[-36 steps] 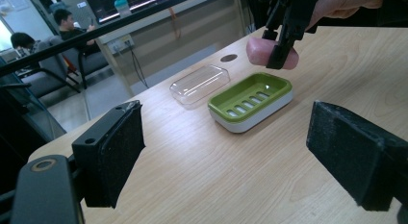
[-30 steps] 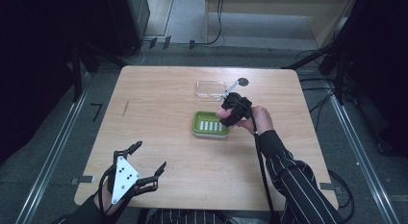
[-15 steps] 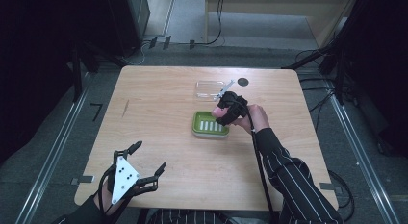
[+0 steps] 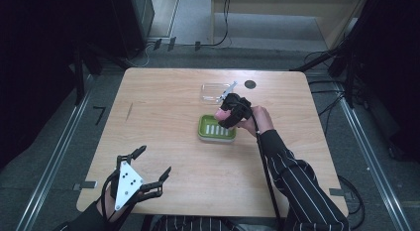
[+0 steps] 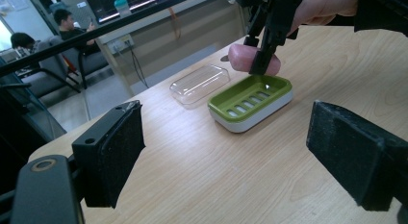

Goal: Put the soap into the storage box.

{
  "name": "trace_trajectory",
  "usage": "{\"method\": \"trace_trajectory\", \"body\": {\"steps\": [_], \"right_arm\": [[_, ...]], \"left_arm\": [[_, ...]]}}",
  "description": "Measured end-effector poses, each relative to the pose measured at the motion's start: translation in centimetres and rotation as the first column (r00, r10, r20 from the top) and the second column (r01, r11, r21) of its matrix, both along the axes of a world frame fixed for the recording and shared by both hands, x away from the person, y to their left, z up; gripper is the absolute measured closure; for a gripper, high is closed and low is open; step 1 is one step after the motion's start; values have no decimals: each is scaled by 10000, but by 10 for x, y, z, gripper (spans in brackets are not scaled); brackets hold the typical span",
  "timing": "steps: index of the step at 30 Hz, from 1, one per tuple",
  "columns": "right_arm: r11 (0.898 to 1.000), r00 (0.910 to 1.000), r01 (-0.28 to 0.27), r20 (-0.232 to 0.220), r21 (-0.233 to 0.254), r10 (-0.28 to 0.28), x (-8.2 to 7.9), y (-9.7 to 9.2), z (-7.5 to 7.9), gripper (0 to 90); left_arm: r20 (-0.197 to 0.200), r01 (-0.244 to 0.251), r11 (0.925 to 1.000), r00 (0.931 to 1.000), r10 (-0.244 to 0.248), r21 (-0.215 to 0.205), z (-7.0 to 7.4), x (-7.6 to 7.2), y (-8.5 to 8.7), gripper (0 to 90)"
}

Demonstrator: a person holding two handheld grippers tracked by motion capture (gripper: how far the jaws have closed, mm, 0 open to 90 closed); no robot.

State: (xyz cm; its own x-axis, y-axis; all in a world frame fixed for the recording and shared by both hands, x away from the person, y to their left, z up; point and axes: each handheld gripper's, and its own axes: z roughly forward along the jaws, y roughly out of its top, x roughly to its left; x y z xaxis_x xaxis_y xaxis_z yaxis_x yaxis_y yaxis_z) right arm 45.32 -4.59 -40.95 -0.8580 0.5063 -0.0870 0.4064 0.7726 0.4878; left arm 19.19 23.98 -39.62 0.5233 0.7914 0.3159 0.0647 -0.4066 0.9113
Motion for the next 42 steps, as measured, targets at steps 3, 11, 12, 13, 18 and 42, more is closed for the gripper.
{"method": "trace_trajectory", "body": {"steps": [3, 11, 12, 13, 18, 42], "right_arm": [[10000, 10000, -52, 75, 41, 52, 1, 3, -1, 388], [10000, 9999, -89, -85, -20, 89, 4, 8, -3, 388], [10000, 9999, -94, -68, -31, 94, 4, 8, -3, 388], [10000, 9999, -74, -89, 4, 74, 5, 8, -4, 388], [9999, 9999, -145, -70, -12, 145, 6, 10, -4, 388], [9978, 9970, -654, -422, -108, 649, 8, 18, -17, 387]], "left_arm": [[5, 1, 10000, 10000, -1, -10, 0, 0, 0, 133], [1, -11, 10000, 10000, 11, -52, 0, 0, 0, 133], [9, -3, 10000, 10000, 3, -37, 0, 0, 0, 132], [7, -7, 10000, 10000, 8, -44, 0, 0, 0, 133], [-4, -12, 10000, 10000, 12, -18, 0, 0, 0, 133], [-19, -10, 10000, 10000, 9, -11, 0, 0, 0, 132]]}}
